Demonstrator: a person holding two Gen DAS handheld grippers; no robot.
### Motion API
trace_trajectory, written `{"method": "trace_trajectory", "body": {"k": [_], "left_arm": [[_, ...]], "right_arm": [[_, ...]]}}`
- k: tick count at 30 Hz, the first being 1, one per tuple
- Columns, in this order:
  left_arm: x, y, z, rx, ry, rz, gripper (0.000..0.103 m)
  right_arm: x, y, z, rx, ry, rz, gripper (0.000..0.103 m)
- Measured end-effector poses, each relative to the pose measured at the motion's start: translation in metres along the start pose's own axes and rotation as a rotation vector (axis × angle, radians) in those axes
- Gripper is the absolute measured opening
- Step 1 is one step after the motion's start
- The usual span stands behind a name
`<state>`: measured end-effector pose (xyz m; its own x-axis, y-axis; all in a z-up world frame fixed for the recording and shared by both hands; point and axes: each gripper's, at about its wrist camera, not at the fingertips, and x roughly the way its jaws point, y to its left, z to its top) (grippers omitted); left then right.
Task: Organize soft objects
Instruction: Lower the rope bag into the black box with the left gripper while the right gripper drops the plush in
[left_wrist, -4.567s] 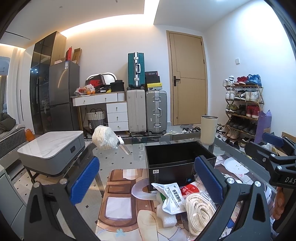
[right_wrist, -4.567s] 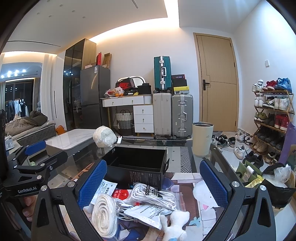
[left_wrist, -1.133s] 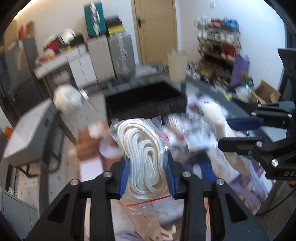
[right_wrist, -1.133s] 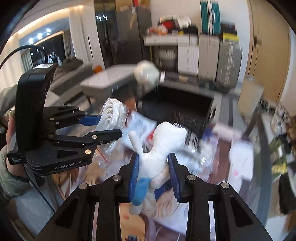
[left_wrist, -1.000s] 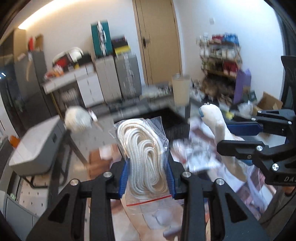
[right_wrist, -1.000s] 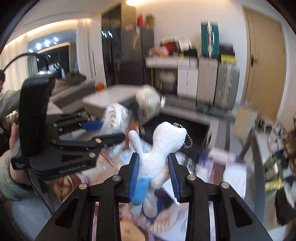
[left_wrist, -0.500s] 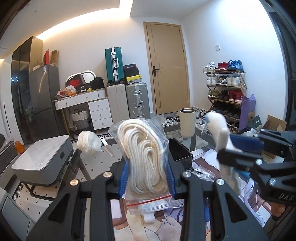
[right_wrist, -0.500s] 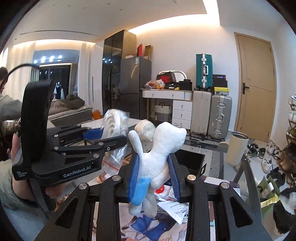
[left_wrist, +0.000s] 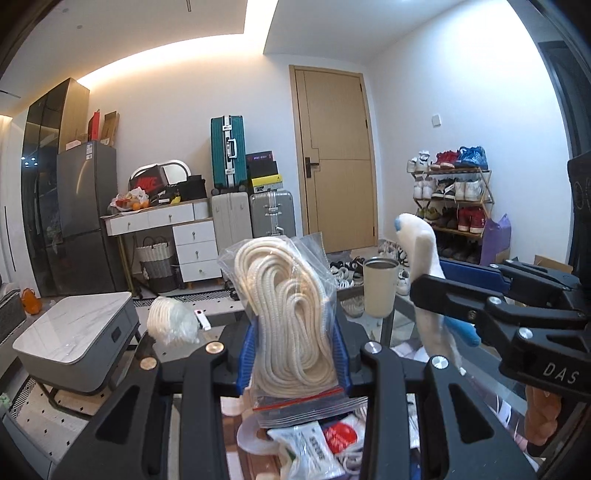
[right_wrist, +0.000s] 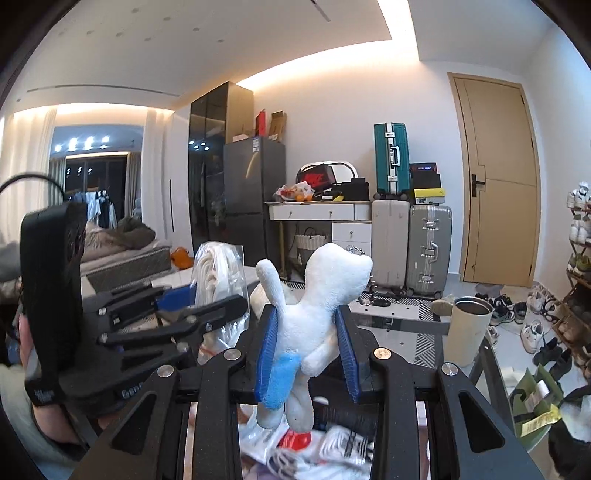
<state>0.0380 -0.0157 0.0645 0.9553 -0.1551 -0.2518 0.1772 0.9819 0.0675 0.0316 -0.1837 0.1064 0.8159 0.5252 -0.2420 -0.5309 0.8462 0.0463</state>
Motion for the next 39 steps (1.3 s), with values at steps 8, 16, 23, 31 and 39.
{"method": "trace_trajectory", "body": {"k": [8, 16, 23, 31, 39], "left_arm": [[0.054, 0.021, 0.013, -0.075, 0.022, -0.010, 0.034], [0.132, 0.031, -0.008, -0.153, 0.248, -0.052, 0.034], [0.170, 0.024, -0.035, -0.177, 0.428, -0.088, 0.034], [0.178, 0.005, -0.056, -0.148, 0.548, -0.099, 0.034], [0.171, -0.009, -0.067, -0.085, 0.655, -0.095, 0.034]], "right_arm": [[0.059, -0.020, 0.018, 0.029, 0.052, -0.036, 0.032], [0.136, -0.053, -0.011, 0.096, 0.282, -0.062, 0.032], [0.182, -0.065, -0.044, 0.112, 0.451, -0.064, 0.032], [0.209, -0.070, -0.082, 0.128, 0.667, -0.055, 0.032], [0.205, -0.077, -0.092, 0.140, 0.741, -0.032, 0.029]]}}
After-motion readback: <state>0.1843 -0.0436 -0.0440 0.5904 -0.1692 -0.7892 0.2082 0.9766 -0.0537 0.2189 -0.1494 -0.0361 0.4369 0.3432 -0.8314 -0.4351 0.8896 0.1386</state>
